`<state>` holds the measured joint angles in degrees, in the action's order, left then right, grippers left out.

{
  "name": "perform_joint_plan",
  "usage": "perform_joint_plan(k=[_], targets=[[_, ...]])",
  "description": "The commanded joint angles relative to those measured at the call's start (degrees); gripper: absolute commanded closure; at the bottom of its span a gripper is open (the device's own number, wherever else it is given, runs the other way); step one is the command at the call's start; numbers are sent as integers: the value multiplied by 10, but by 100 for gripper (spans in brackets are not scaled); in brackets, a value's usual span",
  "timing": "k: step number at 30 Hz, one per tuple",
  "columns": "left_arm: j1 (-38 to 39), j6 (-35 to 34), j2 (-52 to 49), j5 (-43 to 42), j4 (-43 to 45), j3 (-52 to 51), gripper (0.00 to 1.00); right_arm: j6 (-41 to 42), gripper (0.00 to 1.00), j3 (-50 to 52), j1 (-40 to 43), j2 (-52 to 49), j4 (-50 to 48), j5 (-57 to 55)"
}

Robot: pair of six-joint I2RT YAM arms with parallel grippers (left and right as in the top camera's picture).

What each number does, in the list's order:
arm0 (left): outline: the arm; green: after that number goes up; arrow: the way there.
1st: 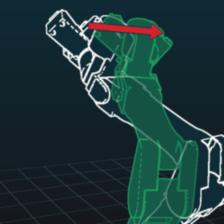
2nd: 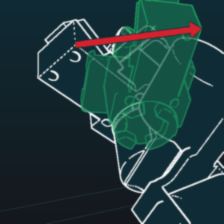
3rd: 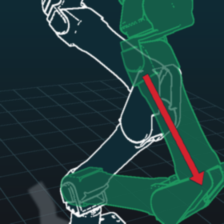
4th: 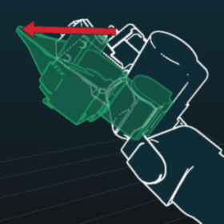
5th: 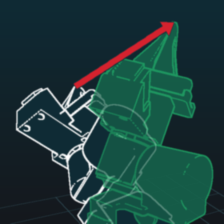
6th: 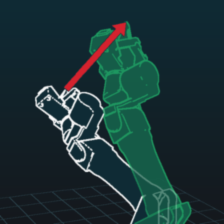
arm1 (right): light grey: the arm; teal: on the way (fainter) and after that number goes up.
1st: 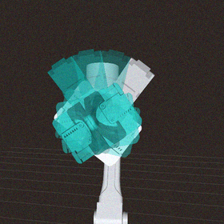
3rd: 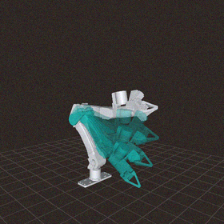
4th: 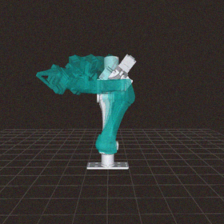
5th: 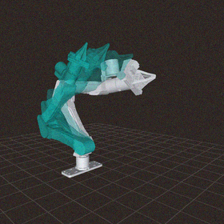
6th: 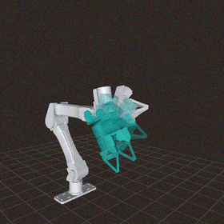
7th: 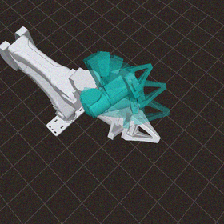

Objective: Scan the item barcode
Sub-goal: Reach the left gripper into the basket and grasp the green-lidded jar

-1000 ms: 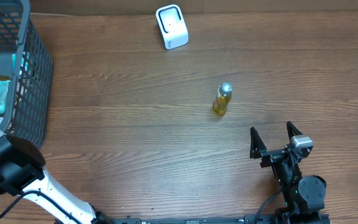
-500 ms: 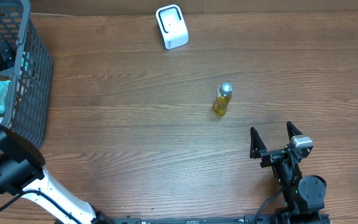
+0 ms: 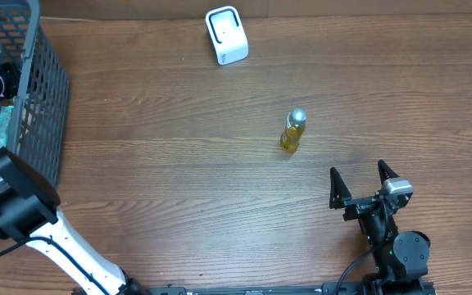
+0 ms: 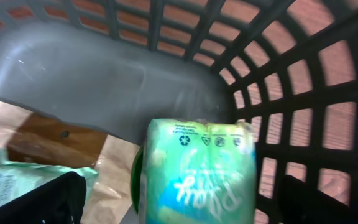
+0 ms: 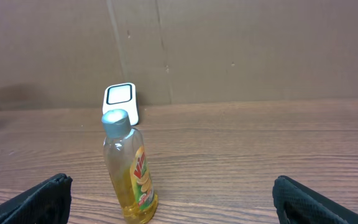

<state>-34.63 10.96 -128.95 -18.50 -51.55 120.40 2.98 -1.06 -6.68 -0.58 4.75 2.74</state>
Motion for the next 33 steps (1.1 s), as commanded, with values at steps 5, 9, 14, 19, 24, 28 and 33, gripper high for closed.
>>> perform_joint_plan(k=[5,9,14,19,24,28,33], targets=[[6,11,-47,-14,0,-3,7,-2,0,6,4,4,-1,-1],[6,11,-48,-6,-1,-3,13,-2,0,6,4,4,-1,-1],[7,11,-48,14,-5,-4,24,-2,0,6,4,4,-1,-1],[10,11,-48,34,0,-15,23,-2,0,6,4,4,-1,-1],[12,11,-48,42,14,-37,22,-2,0,6,4,4,-1,-1],[12,11,-48,45,16,-37,32,-2,0,6,4,4,-1,-1],[12,10,-35,45,9,5,47,-2,0,6,4,4,-1,-1]])
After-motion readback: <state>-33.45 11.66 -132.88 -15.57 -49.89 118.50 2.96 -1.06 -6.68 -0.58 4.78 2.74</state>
